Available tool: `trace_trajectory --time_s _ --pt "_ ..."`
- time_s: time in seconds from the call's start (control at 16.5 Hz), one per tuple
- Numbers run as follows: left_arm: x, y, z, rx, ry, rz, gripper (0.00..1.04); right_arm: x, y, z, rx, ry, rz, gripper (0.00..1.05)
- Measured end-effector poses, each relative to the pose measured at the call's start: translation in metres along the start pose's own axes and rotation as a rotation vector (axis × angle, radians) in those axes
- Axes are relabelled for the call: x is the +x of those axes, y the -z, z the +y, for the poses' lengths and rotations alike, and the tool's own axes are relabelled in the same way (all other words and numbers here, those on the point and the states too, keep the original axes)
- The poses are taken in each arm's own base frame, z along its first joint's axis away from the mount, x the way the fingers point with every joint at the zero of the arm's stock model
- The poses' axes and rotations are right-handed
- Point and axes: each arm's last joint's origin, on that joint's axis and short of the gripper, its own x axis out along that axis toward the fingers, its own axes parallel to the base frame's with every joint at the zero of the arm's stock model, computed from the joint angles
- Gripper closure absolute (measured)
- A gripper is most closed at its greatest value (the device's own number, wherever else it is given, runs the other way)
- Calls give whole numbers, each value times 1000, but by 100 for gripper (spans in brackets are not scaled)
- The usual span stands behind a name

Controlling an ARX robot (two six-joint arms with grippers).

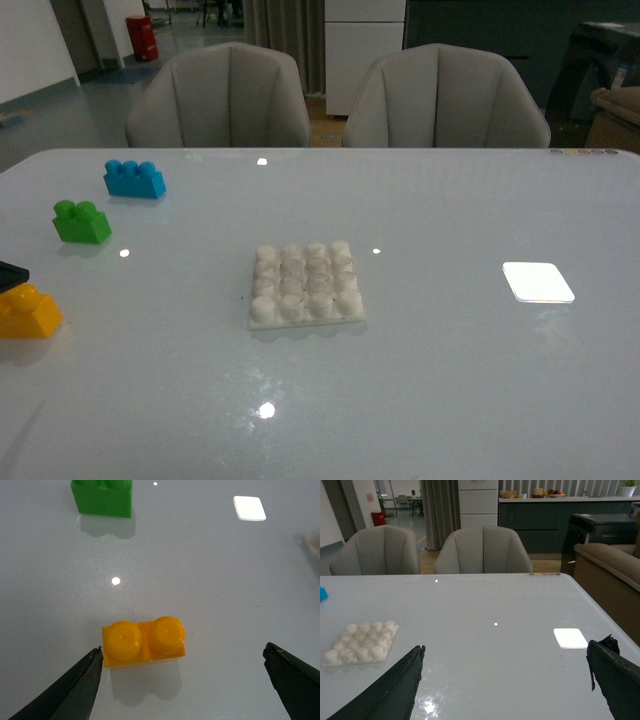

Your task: Insert yellow block into base center

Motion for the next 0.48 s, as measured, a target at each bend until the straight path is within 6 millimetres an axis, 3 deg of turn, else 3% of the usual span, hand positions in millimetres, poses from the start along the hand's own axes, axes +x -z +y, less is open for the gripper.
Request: trace_trajectory --time_s 0.48 --pt "18 13 6 3 -38 7 7 0 0 0 0 0 0 6"
